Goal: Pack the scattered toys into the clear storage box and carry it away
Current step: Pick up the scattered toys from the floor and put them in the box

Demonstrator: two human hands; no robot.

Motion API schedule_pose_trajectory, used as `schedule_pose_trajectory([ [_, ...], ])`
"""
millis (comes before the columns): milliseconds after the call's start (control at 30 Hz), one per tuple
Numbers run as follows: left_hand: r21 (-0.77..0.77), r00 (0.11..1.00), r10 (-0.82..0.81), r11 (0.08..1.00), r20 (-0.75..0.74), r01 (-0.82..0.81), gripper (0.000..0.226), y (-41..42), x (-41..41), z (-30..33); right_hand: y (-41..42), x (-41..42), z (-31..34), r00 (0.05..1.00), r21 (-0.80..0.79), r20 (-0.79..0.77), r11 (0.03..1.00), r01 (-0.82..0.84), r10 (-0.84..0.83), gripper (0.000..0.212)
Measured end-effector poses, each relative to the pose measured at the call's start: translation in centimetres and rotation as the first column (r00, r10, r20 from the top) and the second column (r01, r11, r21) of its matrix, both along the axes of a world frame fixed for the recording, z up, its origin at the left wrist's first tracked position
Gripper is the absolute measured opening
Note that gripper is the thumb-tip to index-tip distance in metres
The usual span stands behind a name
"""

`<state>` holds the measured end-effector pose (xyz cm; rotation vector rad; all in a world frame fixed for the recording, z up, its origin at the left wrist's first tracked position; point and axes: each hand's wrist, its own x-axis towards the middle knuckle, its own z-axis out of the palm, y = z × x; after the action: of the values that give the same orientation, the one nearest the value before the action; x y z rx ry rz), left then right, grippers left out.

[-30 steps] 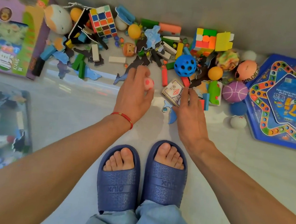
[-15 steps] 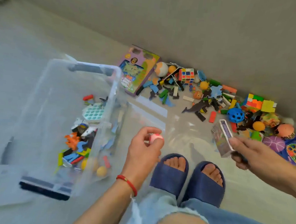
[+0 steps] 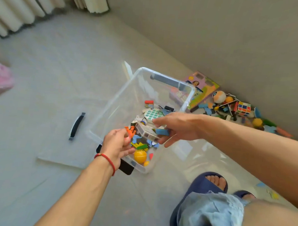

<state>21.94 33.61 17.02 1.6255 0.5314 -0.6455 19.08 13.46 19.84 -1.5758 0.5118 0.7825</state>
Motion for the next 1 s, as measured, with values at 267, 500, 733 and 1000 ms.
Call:
schedule_pose_trajectory([
  [267, -0.012, 0.993, -0.007, 1.0, 0.116, 0.009, 0.019, -2.6, 0.1, -0.3, -5.3, -2.7, 0.2, 0.991, -0.123, 0.08, 0.986, 0.112, -0.103, 0.031],
  [500, -0.051, 0.873, -0.451, 0.883, 0.184, 0.467, 0.022, -13.4, -6.3, -1.1, -18.7, -14.4, -1.4, 0.946, -0.395, -0.043, 0.875, 0.278, -0.32, 0.028],
  [733, 0.002, 0.599, -0.797, 0.601, 0.074, 0.8, 0.02, -24.3, -12.6, -5.1, -27.2, -28.5, -8.7, 0.765, -0.558, -0.039, 0.649, 0.516, -0.642, 0.021],
  [1000, 0.229, 0.307, -0.952, 0.304, 0.024, 0.925, 0.014, -32.3, -14.9, -16.2, -25.6, -34.0, -22.1, 0.722, -0.821, -0.006, 0.416, 0.392, -0.692, 0.028],
])
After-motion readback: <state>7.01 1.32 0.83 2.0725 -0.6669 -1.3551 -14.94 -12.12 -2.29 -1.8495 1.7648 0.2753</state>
